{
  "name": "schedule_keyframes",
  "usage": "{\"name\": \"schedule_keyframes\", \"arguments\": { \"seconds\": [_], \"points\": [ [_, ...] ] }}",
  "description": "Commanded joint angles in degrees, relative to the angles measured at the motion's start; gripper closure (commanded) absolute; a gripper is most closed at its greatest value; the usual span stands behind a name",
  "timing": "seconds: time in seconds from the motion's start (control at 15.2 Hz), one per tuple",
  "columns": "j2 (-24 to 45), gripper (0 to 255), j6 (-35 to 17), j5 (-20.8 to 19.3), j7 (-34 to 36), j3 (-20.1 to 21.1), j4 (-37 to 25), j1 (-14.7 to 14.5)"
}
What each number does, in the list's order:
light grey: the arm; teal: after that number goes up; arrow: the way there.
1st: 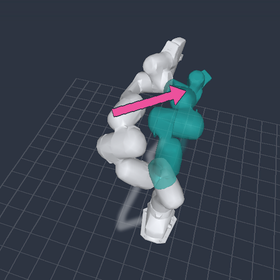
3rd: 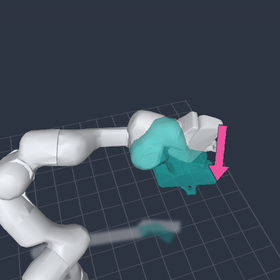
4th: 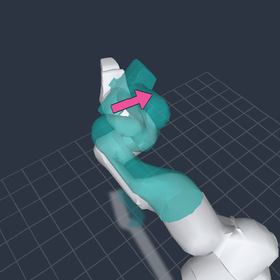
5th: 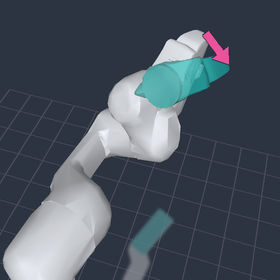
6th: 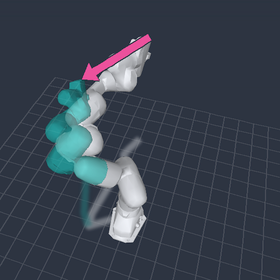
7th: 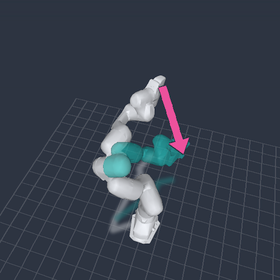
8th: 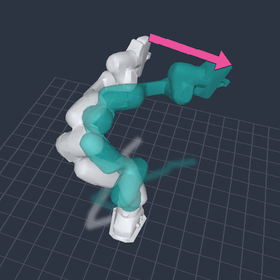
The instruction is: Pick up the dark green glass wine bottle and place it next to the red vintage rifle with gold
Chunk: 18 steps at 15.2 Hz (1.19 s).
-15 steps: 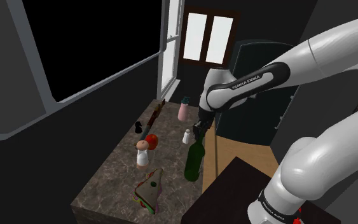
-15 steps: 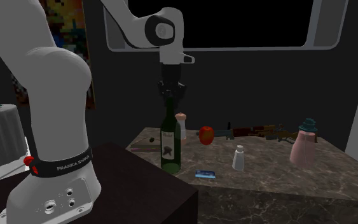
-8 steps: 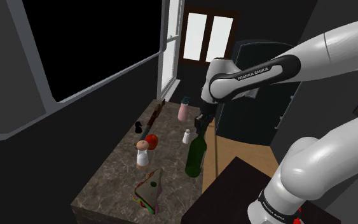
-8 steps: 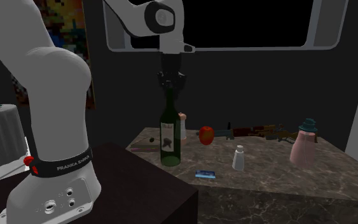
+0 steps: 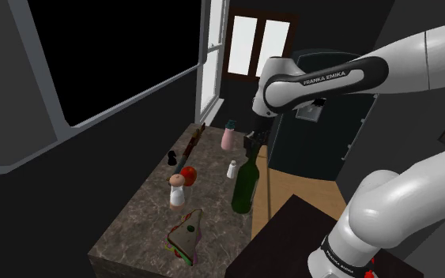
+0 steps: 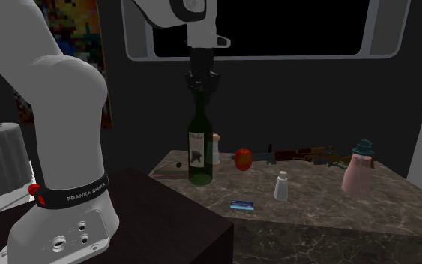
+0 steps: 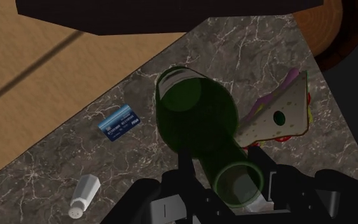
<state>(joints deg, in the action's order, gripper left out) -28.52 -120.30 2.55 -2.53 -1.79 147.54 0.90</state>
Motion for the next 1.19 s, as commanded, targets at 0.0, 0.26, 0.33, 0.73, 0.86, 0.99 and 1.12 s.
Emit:
{"name": "schedule_keyframes", "arguments": {
  "seconds": [0.0,0.26,0.33,0.73,0.86,0.99,1.12],
  "points": [
    [-0.6,255,1.8,-0.1,0.1,0.0,-1.2,0.0],
    [-1.6,255,5.1,-0.1,0.3,0.1,-3.6,0.1],
    [-1.8,255,6.0,-0.2,0.3,0.1,-4.2,0.1],
    [-2.7,255,10.8,-0.2,0.6,0.1,-8.2,0.1],
    [-2.9,255,12.4,-0.3,0.6,0.1,-9.6,0.1],
    [-3.0,255,14.0,-0.3,0.7,0.1,-11.0,0.1],
    [-3.1,255,15.6,-0.3,0.8,0.1,-12.5,0.1]
  ]
}}
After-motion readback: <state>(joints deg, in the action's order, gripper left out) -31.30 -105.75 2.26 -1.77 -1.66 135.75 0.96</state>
